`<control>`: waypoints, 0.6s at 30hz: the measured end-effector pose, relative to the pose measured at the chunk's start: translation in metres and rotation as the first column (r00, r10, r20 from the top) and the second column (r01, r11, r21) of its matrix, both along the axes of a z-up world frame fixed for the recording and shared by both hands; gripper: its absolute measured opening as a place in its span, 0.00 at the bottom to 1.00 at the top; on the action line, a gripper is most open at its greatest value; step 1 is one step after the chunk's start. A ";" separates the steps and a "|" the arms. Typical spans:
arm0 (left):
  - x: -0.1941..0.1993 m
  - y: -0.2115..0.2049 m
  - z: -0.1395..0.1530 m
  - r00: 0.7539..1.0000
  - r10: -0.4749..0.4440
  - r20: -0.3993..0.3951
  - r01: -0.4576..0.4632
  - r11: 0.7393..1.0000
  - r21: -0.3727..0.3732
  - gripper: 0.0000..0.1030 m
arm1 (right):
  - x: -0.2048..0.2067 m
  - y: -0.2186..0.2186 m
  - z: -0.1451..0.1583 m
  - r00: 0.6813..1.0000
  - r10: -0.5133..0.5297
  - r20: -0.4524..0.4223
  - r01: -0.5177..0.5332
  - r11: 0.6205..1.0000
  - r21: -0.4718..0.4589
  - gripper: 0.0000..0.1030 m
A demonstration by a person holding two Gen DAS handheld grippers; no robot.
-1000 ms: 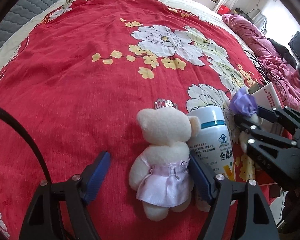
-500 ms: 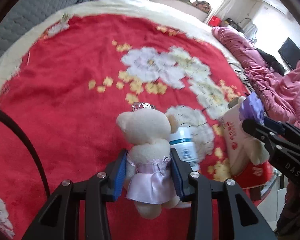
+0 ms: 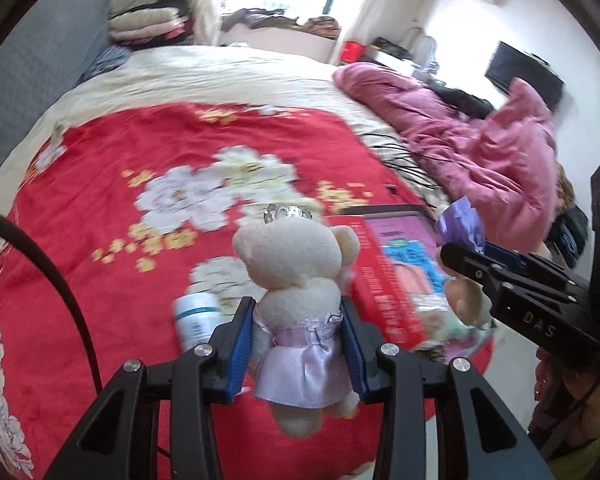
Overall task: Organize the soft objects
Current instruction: 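Carry the teddy bear and purple-bow plush over the pink book tray with both tools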
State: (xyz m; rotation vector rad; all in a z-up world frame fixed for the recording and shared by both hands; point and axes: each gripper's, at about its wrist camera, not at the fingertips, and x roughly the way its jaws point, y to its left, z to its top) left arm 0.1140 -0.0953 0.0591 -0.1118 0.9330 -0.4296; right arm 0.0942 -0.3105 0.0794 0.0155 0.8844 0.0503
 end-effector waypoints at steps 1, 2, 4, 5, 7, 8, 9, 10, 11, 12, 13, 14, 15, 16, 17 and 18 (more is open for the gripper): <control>-0.003 -0.010 0.003 1.000 -0.017 0.006 0.017 1.000 0.002 0.40 | -0.004 -0.009 0.002 1.000 -0.015 0.003 0.015 1.000 0.005 0.41; -0.006 -0.019 0.006 0.999 -0.033 0.010 0.033 0.999 0.000 0.40 | -0.009 -0.023 0.004 0.999 -0.039 0.006 0.039 0.999 0.008 0.41; -0.011 -0.039 0.007 0.998 -0.066 0.003 0.066 0.998 -0.009 0.40 | -0.017 -0.045 0.007 0.997 -0.078 0.008 0.078 0.997 0.011 0.42; -0.013 -0.048 0.006 0.996 -0.084 -0.007 0.084 0.996 -0.019 0.40 | -0.023 -0.059 0.007 0.995 -0.101 0.006 0.101 0.995 0.015 0.42; -0.018 -0.067 0.003 0.993 -0.116 -0.019 0.115 0.993 -0.027 0.40 | -0.030 -0.079 0.006 0.992 -0.129 0.000 0.129 0.991 0.019 0.42; -0.020 -0.077 0.002 0.991 -0.132 -0.022 0.131 0.991 -0.026 0.40 | -0.033 -0.088 0.005 0.990 -0.143 -0.007 0.143 0.990 0.019 0.42; -0.023 -0.086 0.000 0.989 -0.148 -0.027 0.147 0.989 -0.027 0.40 | -0.036 -0.097 0.003 0.988 -0.155 -0.012 0.155 0.988 0.020 0.42; -0.025 -0.095 -0.003 0.986 -0.165 -0.034 0.164 0.986 -0.030 0.40 | -0.039 -0.104 0.002 0.986 -0.163 -0.017 0.163 0.986 0.024 0.42; -0.028 -0.104 -0.006 0.983 -0.179 -0.044 0.178 0.984 -0.030 0.40 | -0.042 -0.112 0.000 0.985 -0.172 -0.024 0.172 0.985 0.031 0.42; -0.029 -0.114 -0.009 0.980 -0.193 -0.053 0.191 0.981 -0.027 0.40 | -0.045 -0.119 -0.003 0.983 -0.179 -0.030 0.180 0.983 0.037 0.42; -0.030 -0.121 -0.013 0.977 -0.203 -0.059 0.202 0.979 -0.026 0.40 | -0.047 -0.124 -0.005 0.982 -0.184 -0.034 0.185 0.982 0.041 0.42; -0.032 -0.130 -0.017 0.974 -0.215 -0.070 0.214 0.977 -0.025 0.40 | -0.049 -0.129 -0.008 0.982 -0.186 -0.040 0.188 0.981 0.048 0.42; -0.034 -0.140 -0.021 0.970 -0.230 -0.080 0.230 0.973 -0.019 0.40 | -0.050 -0.133 -0.010 0.982 -0.185 -0.044 0.188 0.981 0.054 0.42; -0.037 -0.148 -0.025 0.967 -0.241 -0.085 0.241 0.971 -0.014 0.40 | -0.050 -0.137 -0.013 0.981 -0.187 -0.048 0.189 0.980 0.057 0.42; -0.039 -0.156 -0.028 0.964 -0.251 -0.089 0.251 0.968 -0.009 0.40 | -0.051 -0.140 -0.016 0.981 -0.188 -0.055 0.191 0.980 0.058 0.42; -0.042 -0.163 -0.032 0.961 -0.260 -0.094 0.261 0.965 -0.004 0.40 | -0.051 -0.143 -0.019 0.981 -0.186 -0.062 0.190 0.980 0.058 0.42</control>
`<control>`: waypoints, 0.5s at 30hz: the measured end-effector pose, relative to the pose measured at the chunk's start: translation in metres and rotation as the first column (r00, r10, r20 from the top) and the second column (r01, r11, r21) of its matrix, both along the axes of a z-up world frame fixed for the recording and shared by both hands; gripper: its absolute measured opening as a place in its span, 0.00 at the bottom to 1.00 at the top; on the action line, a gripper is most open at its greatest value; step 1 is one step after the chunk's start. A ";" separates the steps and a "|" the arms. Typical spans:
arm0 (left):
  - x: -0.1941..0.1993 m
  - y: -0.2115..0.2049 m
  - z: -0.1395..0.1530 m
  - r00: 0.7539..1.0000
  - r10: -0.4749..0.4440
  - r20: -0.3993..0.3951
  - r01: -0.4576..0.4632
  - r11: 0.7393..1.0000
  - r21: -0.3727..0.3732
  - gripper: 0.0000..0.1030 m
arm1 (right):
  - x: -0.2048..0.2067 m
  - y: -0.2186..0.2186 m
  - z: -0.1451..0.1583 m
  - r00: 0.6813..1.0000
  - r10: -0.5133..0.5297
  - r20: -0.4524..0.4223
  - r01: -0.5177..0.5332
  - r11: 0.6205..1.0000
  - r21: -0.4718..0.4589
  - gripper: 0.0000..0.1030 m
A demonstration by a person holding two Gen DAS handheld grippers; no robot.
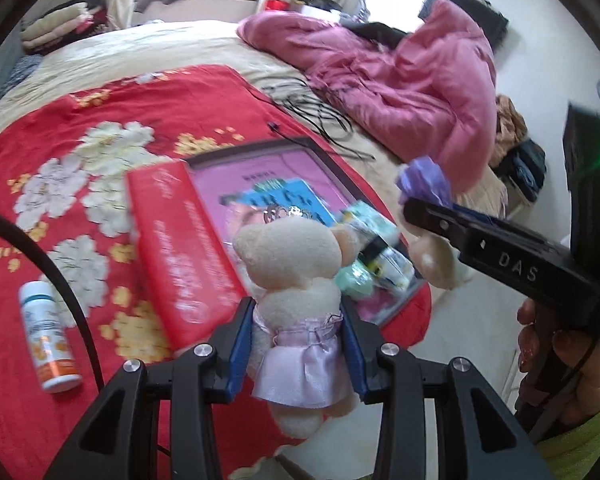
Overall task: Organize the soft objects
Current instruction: 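Carry the teddy bear and purple-bow plush over the pink book tray with both tools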
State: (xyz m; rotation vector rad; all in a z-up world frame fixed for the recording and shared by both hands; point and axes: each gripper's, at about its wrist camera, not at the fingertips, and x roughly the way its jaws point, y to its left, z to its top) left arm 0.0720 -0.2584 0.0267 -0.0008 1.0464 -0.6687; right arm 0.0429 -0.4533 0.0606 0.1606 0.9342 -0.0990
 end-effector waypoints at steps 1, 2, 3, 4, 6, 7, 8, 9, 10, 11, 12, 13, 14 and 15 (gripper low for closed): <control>-0.002 -0.006 -0.004 1.000 -0.007 -0.005 0.007 1.000 0.006 0.40 | 0.001 -0.001 -0.003 1.000 0.001 -0.003 -0.001 1.000 0.000 0.42; -0.004 -0.012 -0.009 1.000 -0.014 -0.011 0.014 1.000 0.010 0.40 | 0.002 -0.002 -0.006 1.000 0.003 -0.012 -0.003 1.000 0.003 0.42; -0.006 -0.017 -0.014 1.000 -0.019 -0.019 0.020 1.000 0.016 0.40 | 0.003 -0.002 -0.009 1.000 0.010 -0.019 -0.010 1.000 0.003 0.42; -0.006 -0.021 -0.018 0.999 -0.023 -0.024 0.024 0.999 0.022 0.40 | 0.005 -0.003 -0.014 0.999 0.018 -0.027 -0.018 1.000 0.000 0.42; -0.009 -0.029 -0.027 0.999 -0.031 -0.027 0.032 0.999 0.034 0.40 | 0.007 -0.002 -0.020 0.998 0.032 -0.044 -0.032 0.999 0.000 0.42; -0.010 -0.032 -0.030 0.999 -0.033 -0.026 0.034 0.999 0.042 0.40 | 0.008 -0.003 -0.023 0.998 0.039 -0.053 -0.039 0.999 -0.002 0.42; -0.010 -0.035 -0.033 0.999 -0.034 -0.027 0.035 0.998 0.043 0.40 | 0.010 -0.002 -0.026 0.997 0.041 -0.058 -0.042 0.999 -0.005 0.42; -0.012 -0.036 -0.036 0.999 -0.038 -0.032 0.039 0.999 0.038 0.40 | 0.011 -0.002 -0.029 0.997 0.046 -0.065 -0.047 0.999 -0.006 0.42; -0.012 -0.037 -0.039 0.998 -0.042 -0.036 0.043 0.998 0.037 0.40 | 0.013 -0.004 -0.032 0.996 0.048 -0.069 -0.048 0.999 -0.004 0.42; -0.013 -0.039 -0.040 0.998 -0.043 -0.036 0.045 0.998 0.040 0.40 | 0.015 -0.004 -0.035 0.996 0.048 -0.074 -0.048 0.999 -0.001 0.42; -0.013 -0.041 -0.043 0.998 -0.045 -0.039 0.046 0.998 0.045 0.40 | 0.017 -0.005 -0.039 0.995 0.052 -0.080 -0.052 0.999 0.003 0.42; -0.013 -0.042 -0.046 0.998 -0.046 -0.044 0.048 0.998 0.047 0.40 | 0.019 -0.005 -0.041 0.995 0.053 -0.083 -0.053 0.999 0.005 0.42; -0.013 -0.043 -0.048 0.998 -0.047 -0.048 0.049 0.998 0.049 0.40 | 0.022 -0.005 -0.044 0.994 0.056 -0.093 -0.056 0.998 0.005 0.42; -0.013 -0.045 -0.050 0.998 -0.048 -0.050 0.050 0.997 0.053 0.40 | 0.024 -0.005 -0.047 0.993 0.062 -0.100 -0.062 0.998 0.003 0.42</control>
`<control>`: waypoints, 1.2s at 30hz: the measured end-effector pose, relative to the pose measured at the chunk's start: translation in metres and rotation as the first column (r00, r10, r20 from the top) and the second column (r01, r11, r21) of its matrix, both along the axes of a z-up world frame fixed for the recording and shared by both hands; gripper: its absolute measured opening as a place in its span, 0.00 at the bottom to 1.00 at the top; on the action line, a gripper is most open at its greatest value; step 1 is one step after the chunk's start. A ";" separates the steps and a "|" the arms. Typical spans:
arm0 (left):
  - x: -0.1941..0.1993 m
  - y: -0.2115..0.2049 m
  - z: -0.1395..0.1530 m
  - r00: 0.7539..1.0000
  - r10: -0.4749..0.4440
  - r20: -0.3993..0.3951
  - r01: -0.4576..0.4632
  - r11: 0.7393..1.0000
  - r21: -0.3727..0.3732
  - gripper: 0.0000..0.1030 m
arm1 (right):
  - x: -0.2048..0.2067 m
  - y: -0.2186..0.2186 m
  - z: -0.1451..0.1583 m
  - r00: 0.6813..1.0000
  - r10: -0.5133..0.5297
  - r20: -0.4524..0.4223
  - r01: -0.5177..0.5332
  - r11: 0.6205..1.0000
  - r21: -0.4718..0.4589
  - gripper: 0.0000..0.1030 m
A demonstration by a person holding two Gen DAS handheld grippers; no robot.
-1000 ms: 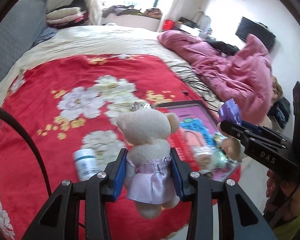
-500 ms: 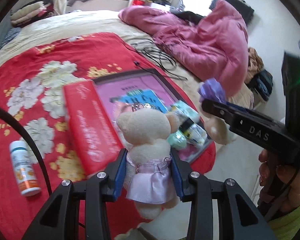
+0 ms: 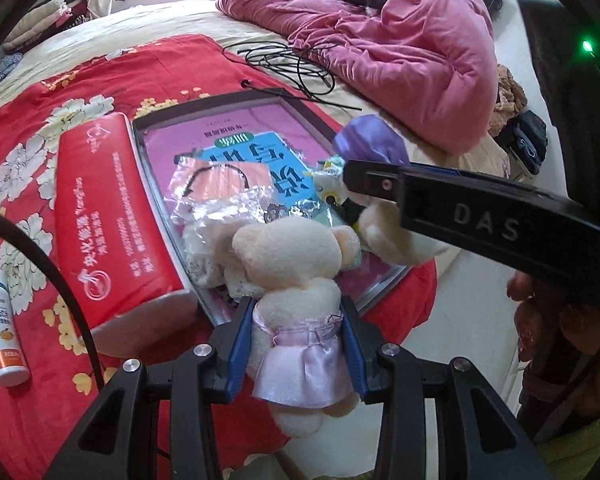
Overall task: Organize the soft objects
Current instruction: 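Carry the teddy bear and purple-bow plush over the pink book tray with both tools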
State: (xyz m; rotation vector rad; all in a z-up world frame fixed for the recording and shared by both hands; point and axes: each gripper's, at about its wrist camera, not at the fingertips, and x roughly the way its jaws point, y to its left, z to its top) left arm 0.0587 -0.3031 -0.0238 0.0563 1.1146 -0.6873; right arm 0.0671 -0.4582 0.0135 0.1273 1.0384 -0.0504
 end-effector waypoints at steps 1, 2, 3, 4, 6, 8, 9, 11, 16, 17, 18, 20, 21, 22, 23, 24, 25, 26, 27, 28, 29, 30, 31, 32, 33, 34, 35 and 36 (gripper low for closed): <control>0.001 -0.001 -0.001 1.000 -0.001 -0.002 0.001 1.000 0.003 0.40 | 0.002 0.000 -0.002 1.000 0.004 -0.004 -0.004 1.000 0.000 0.42; 0.001 -0.002 -0.004 1.000 -0.002 -0.003 0.002 1.000 0.007 0.40 | 0.005 -0.001 -0.006 1.000 0.007 -0.014 -0.007 1.000 0.000 0.42; 0.002 -0.003 -0.005 1.000 -0.001 -0.005 0.001 1.000 0.008 0.40 | 0.008 0.000 -0.007 1.000 0.009 -0.018 -0.009 1.000 -0.002 0.42; 0.003 -0.004 -0.006 1.000 -0.002 -0.005 0.002 1.000 0.011 0.41 | 0.010 0.000 -0.010 1.000 0.012 -0.021 -0.012 1.000 -0.001 0.42; 0.003 -0.007 -0.009 1.000 -0.001 0.000 0.001 1.000 0.024 0.41 | 0.014 0.001 -0.015 0.999 0.013 -0.033 -0.013 1.000 0.000 0.42; 0.005 -0.010 -0.011 1.000 -0.003 -0.003 0.003 1.000 0.030 0.41 | 0.016 0.001 -0.018 0.999 0.014 -0.039 -0.014 1.000 0.001 0.42; 0.006 -0.011 -0.013 1.000 -0.002 -0.002 0.002 0.999 0.034 0.41 | 0.018 0.001 -0.020 0.999 0.015 -0.042 -0.015 1.000 0.002 0.42; 0.007 -0.011 -0.015 1.000 0.002 -0.005 -0.002 0.999 0.038 0.41 | 0.021 0.000 -0.023 0.999 0.018 -0.049 -0.018 1.000 0.005 0.42; 0.010 -0.013 -0.022 1.000 0.004 -0.015 -0.003 0.999 0.051 0.41 | 0.029 0.005 -0.029 0.997 0.042 -0.062 -0.042 0.999 -0.010 0.42; 0.011 -0.014 -0.023 1.000 0.006 -0.016 -0.006 0.999 0.054 0.42 | 0.032 0.007 -0.030 0.997 0.050 -0.066 -0.051 0.999 -0.015 0.42; 0.011 -0.015 -0.025 1.000 0.011 -0.019 -0.010 0.998 0.055 0.42 | 0.035 0.008 -0.032 0.996 0.055 -0.071 -0.057 0.998 -0.025 0.42; 0.013 -0.015 -0.027 1.000 0.016 -0.024 -0.015 0.998 0.057 0.42 | 0.039 0.011 -0.034 0.995 0.069 -0.073 -0.072 0.997 -0.034 0.43; 0.013 -0.015 -0.028 1.000 0.018 -0.025 -0.017 0.998 0.060 0.42 | 0.041 0.012 -0.035 0.994 0.075 -0.073 -0.078 0.996 -0.038 0.44; 0.013 -0.015 -0.029 0.999 0.018 -0.028 -0.016 0.998 0.061 0.42 | 0.043 0.014 -0.036 0.994 0.081 -0.075 -0.084 0.996 -0.039 0.45; 0.014 -0.015 -0.030 0.999 0.018 -0.030 -0.017 0.998 0.061 0.43 | 0.045 0.015 -0.037 0.993 0.090 -0.073 -0.093 0.995 -0.040 0.45; 0.015 -0.015 -0.031 0.999 0.026 -0.035 -0.023 0.998 0.059 0.43 | 0.047 0.017 -0.039 0.993 0.094 -0.071 -0.097 0.995 -0.037 0.45; 0.015 -0.014 -0.032 0.999 0.030 -0.039 -0.028 0.998 0.055 0.44 | 0.048 0.017 -0.040 0.993 0.095 -0.072 -0.098 0.995 -0.036 0.45; 0.016 -0.013 -0.033 0.999 0.033 -0.042 -0.031 0.998 0.053 0.44 | 0.049 0.018 -0.040 0.993 0.097 -0.071 -0.100 0.994 -0.035 0.45; 0.016 -0.013 -0.033 0.998 0.035 -0.045 -0.032 0.998 0.053 0.44 | 0.050 0.018 -0.041 0.993 0.096 -0.069 -0.099 0.994 -0.038 0.45; 0.016 -0.013 -0.034 0.998 0.035 -0.046 -0.033 0.998 0.050 0.44 | 0.050 0.019 -0.041 0.993 0.096 -0.066 -0.098 0.994 -0.040 0.46; 0.016 -0.013 -0.034 0.998 0.034 -0.044 -0.032 0.998 0.051 0.44 | 0.049 0.019 -0.040 0.994 0.095 -0.058 -0.098 0.994 -0.040 0.46; 0.016 -0.013 -0.034 0.998 0.035 -0.044 -0.033 0.998 0.051 0.44 | 0.048 0.018 -0.039 0.994 0.095 -0.052 -0.097 0.995 -0.037 0.46; 0.016 -0.013 -0.034 0.998 0.035 -0.044 -0.033 0.998 0.048 0.44 | 0.048 0.018 -0.038 0.994 0.093 -0.049 -0.095 0.995 -0.037 0.47; 0.016 -0.013 -0.034 0.998 0.036 -0.043 -0.034 0.998 0.045 0.44 | 0.048 0.017 -0.037 0.995 0.089 -0.045 -0.090 0.995 -0.038 0.49; 0.016 -0.012 -0.034 0.998 0.036 -0.042 -0.034 0.998 0.044 0.44 | 0.046 0.016 -0.035 0.995 0.088 -0.038 -0.089 0.995 -0.038 0.52; 0.016 -0.012 -0.034 0.998 0.036 -0.042 -0.034 0.999 0.043 0.44 | 0.045 0.015 -0.033 0.996 0.087 -0.031 -0.088 0.995 -0.037 0.53; 0.016 -0.012 -0.034 0.998 0.037 -0.043 -0.036 0.999 0.040 0.44 | 0.043 0.014 -0.032 0.996 0.086 -0.025 -0.087 0.995 -0.039 0.54; 0.016 -0.012 -0.033 0.998 0.039 -0.043 -0.037 0.999 0.034 0.44 | 0.042 0.013 -0.030 0.996 0.085 -0.019 -0.086 0.995 -0.045 0.57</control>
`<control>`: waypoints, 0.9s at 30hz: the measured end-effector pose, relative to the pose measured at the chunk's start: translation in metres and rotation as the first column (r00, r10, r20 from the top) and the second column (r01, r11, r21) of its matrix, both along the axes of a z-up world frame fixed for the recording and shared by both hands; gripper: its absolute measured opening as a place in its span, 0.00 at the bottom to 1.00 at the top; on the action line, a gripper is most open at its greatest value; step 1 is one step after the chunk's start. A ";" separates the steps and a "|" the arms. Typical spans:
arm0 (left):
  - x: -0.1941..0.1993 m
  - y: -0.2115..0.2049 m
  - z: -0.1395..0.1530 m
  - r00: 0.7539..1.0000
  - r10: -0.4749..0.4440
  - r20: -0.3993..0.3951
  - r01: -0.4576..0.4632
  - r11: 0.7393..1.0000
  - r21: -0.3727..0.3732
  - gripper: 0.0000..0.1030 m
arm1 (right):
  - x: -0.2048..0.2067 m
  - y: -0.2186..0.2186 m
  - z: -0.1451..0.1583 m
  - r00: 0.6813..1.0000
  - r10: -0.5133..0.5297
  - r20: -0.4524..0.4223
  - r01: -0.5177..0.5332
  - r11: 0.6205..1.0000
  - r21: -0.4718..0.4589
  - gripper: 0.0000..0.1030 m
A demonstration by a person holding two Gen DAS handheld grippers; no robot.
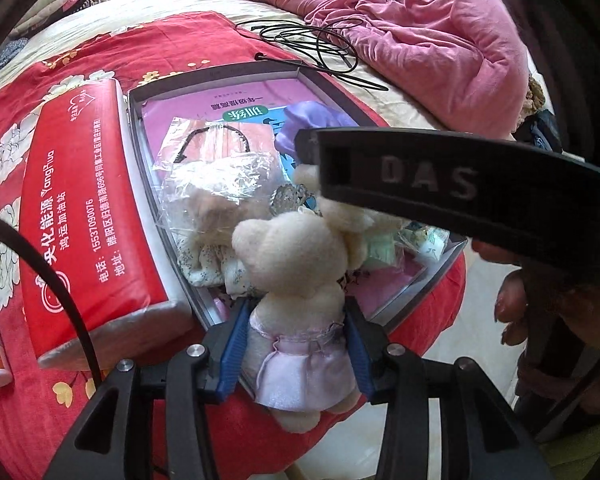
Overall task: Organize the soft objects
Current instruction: 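Carry the teddy bear and purple-bow plush over the pink book tray with both tools, then open the left tool to drop the bear while the right tool releases the plush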
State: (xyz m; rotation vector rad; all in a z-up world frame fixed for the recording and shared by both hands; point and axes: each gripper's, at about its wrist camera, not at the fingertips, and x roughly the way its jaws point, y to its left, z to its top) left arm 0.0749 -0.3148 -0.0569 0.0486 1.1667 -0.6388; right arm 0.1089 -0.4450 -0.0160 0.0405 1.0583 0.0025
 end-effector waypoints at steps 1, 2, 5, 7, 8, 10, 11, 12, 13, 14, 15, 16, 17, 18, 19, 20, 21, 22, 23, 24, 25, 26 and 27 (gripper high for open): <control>0.000 0.000 0.000 1.000 0.001 0.000 -0.001 1.000 -0.002 0.45 | -0.001 -0.001 0.002 1.000 -0.003 0.005 0.003 1.000 -0.007 0.58; 0.000 0.000 0.001 1.000 0.003 -0.001 -0.003 1.000 -0.002 0.45 | -0.003 -0.003 0.003 1.000 -0.008 0.007 0.008 1.000 -0.013 0.59; 0.002 0.000 0.001 1.000 0.006 0.001 -0.006 1.000 0.003 0.46 | -0.010 -0.011 0.011 0.999 -0.032 0.020 0.032 0.999 -0.020 0.60; 0.003 -0.001 0.001 1.000 0.010 0.003 -0.010 1.000 0.010 0.49 | -0.016 -0.017 0.017 0.998 -0.048 0.033 0.049 0.999 -0.020 0.63; 0.003 -0.002 0.001 1.000 0.013 0.004 -0.013 1.000 0.014 0.50 | -0.018 -0.019 0.019 0.998 -0.055 0.038 0.056 0.998 -0.020 0.64; 0.004 -0.003 0.002 1.000 0.015 0.007 -0.015 1.000 0.026 0.55 | -0.024 -0.023 0.025 0.996 -0.069 0.051 0.070 0.997 -0.020 0.65; 0.004 -0.003 0.002 1.000 0.013 0.007 -0.013 1.000 0.027 0.55 | -0.026 -0.025 0.027 0.996 -0.075 0.058 0.076 0.997 -0.021 0.66; 0.004 -0.003 0.003 1.000 0.012 0.010 -0.012 1.000 0.028 0.55 | -0.030 -0.026 0.030 0.995 -0.082 0.065 0.083 0.996 -0.023 0.67; 0.004 -0.002 0.004 1.000 0.013 0.014 -0.014 1.000 0.026 0.57 | -0.033 -0.028 0.032 0.994 -0.089 0.070 0.091 0.996 -0.025 0.67; 0.004 -0.002 0.005 1.000 0.012 0.016 -0.013 1.000 0.023 0.58 | -0.035 -0.029 0.034 0.993 -0.093 0.074 0.095 0.995 -0.025 0.67; 0.004 0.000 0.007 1.000 0.014 0.023 -0.014 1.000 0.016 0.60 | -0.038 -0.031 0.036 0.992 -0.101 0.078 0.103 0.994 -0.024 0.67; 0.004 0.000 0.008 0.999 0.017 0.027 -0.017 1.000 0.008 0.61 | -0.040 -0.033 0.037 0.991 -0.107 0.082 0.109 0.994 -0.025 0.67; 0.004 0.001 0.010 0.999 0.019 0.028 -0.019 1.000 0.001 0.61 | -0.043 -0.034 0.039 0.990 -0.114 0.087 0.116 0.993 -0.022 0.67; 0.005 0.003 0.011 0.999 0.020 0.028 -0.019 1.000 -0.015 0.62 | -0.045 -0.037 0.041 0.988 -0.122 0.092 0.124 0.992 -0.017 0.67; 0.005 0.003 0.012 0.999 0.021 0.028 -0.021 1.000 -0.021 0.62 | -0.047 -0.038 0.042 0.987 -0.128 0.096 0.130 0.991 -0.016 0.67; 0.004 0.004 0.013 0.999 0.023 0.031 -0.022 1.000 -0.022 0.63 | -0.049 -0.040 0.044 0.986 -0.135 0.101 0.138 0.990 -0.015 0.67; 0.003 0.004 0.013 0.999 0.024 0.036 -0.023 0.999 -0.022 0.64 | -0.051 -0.042 0.046 0.984 -0.143 0.106 0.145 0.989 -0.013 0.67; 0.002 0.005 0.013 0.999 0.025 0.040 -0.024 0.999 -0.021 0.66 | -0.053 -0.043 0.047 0.982 -0.150 0.111 0.153 0.988 -0.011 0.67; 0.001 0.006 0.014 0.999 0.026 0.044 -0.024 0.999 -0.025 0.67 | -0.055 -0.046 0.048 0.980 -0.160 0.114 0.162 0.987 -0.007 0.67; 0.000 0.007 0.014 0.999 0.025 0.045 -0.024 0.999 -0.028 0.67 | -0.056 -0.047 0.048 0.979 -0.167 0.115 0.168 0.986 -0.004 0.67; 0.000 0.007 0.015 0.999 0.025 0.048 -0.024 0.999 -0.026 0.68 | -0.057 -0.049 0.049 0.978 -0.172 0.117 0.173 0.985 0.000 0.67; -0.001 0.008 0.015 0.998 0.027 0.050 -0.026 0.999 -0.022 0.68 | -0.058 -0.050 0.049 0.978 -0.175 0.117 0.177 0.984 0.000 0.67; -0.002 0.009 0.017 0.998 0.025 0.051 -0.024 0.999 -0.026 0.68 | -0.059 -0.050 0.050 0.977 -0.177 0.118 0.179 0.984 -0.004 0.67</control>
